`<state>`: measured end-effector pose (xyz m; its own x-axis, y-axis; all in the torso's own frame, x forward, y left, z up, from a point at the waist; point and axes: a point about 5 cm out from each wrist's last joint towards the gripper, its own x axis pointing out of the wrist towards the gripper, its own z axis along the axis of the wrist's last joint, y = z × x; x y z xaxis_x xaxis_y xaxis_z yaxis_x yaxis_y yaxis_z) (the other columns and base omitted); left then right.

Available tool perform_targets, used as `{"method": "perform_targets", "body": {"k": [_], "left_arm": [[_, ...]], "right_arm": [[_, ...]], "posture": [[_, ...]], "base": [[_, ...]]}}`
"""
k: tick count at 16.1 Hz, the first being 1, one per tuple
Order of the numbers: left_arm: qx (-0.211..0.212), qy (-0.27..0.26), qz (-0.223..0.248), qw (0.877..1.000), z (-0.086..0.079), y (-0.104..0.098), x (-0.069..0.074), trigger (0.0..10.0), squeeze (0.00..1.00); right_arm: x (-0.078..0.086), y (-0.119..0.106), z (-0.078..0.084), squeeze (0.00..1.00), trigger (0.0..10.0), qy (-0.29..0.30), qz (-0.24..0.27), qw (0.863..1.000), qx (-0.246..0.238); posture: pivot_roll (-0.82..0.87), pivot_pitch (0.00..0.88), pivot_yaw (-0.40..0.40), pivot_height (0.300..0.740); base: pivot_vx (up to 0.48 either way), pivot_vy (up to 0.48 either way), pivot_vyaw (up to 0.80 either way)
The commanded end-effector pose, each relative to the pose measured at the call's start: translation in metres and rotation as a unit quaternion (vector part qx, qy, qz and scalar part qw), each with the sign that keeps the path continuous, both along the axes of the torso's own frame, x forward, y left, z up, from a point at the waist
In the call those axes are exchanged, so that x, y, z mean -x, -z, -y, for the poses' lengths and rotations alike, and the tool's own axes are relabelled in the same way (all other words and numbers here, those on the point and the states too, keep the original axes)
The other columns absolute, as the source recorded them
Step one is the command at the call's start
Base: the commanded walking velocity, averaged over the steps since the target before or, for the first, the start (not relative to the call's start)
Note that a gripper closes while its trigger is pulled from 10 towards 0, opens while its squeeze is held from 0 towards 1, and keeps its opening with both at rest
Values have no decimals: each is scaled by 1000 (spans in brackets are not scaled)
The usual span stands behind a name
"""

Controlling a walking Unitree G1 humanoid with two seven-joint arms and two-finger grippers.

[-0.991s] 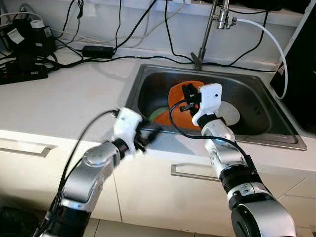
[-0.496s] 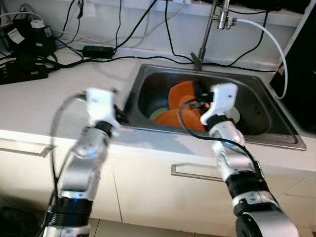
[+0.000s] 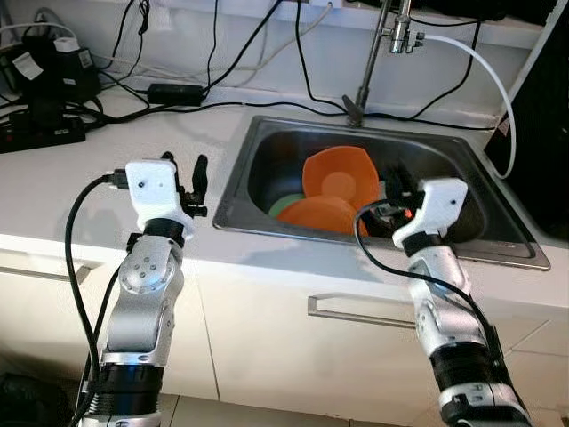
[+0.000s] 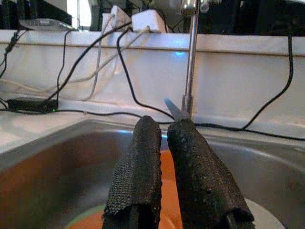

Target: Kitchen organization

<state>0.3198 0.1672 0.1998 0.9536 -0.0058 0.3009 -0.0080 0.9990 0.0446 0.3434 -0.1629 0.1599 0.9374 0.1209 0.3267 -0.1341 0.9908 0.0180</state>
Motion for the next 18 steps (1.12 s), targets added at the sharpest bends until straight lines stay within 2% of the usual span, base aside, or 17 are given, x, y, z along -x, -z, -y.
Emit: {"method": "perform_targets", "body": {"k": [1,5,8,18], "left_arm": [[-2,-5,3,1000,1,0,-1,10000,0],[-10,-2,5,1000,3,-3,-4,10000,0],[-17,1,6,1000,6,-3,-3,10000,0],[-13,-11,9,1000,-2,0,-4,10000,0]], "right_arm": [[0,-11,3,0,10000,6,18,1000,-2],[-3,-17,-1,0,10000,3,24,1000,-5],[-3,-18,-6,0,10000,-5,22,1000,-4],[-3,-18,-6,0,10000,-13,17,1000,-1]], "posture": [[86,0,-30,740],[89,0,-33,740],[90,1,-41,740],[88,7,-44,740]], "base": [[0,0,0],[0,-152,0],[0,-391,0],[0,-427,0]]}}
